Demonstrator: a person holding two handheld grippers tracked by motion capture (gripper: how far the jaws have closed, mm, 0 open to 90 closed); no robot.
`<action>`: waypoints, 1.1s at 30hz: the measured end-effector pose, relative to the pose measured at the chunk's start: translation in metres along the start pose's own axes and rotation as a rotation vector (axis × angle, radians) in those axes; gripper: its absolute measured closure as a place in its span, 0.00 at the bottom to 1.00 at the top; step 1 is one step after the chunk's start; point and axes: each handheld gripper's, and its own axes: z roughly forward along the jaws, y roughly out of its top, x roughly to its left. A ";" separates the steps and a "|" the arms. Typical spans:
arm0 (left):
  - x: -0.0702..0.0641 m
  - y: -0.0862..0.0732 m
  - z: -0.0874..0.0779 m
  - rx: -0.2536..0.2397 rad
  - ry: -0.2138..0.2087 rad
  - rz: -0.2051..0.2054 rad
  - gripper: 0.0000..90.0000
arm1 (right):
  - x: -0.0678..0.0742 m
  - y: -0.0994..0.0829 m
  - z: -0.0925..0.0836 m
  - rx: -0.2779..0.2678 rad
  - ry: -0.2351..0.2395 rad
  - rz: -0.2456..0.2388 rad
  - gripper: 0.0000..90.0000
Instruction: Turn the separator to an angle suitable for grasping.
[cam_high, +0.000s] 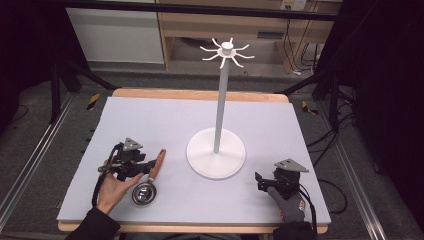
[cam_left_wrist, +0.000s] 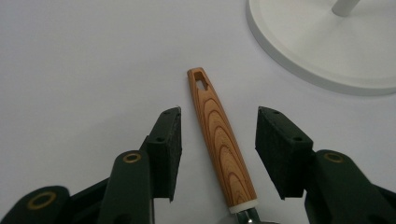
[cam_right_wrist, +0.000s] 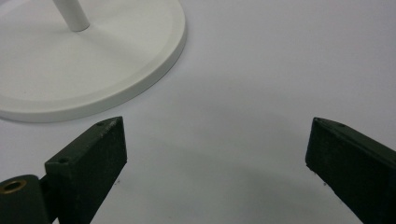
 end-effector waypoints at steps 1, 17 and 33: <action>0.000 0.000 0.000 0.000 0.000 0.000 0.60 | 0.000 0.000 0.000 0.000 0.000 0.000 0.06; -0.005 -0.008 0.024 0.096 -0.014 0.007 0.62 | 0.000 -0.001 0.004 0.030 0.001 -0.002 0.06; -0.010 -0.012 0.034 0.147 0.000 0.013 0.66 | 0.000 -0.002 0.006 0.043 0.005 -0.003 0.06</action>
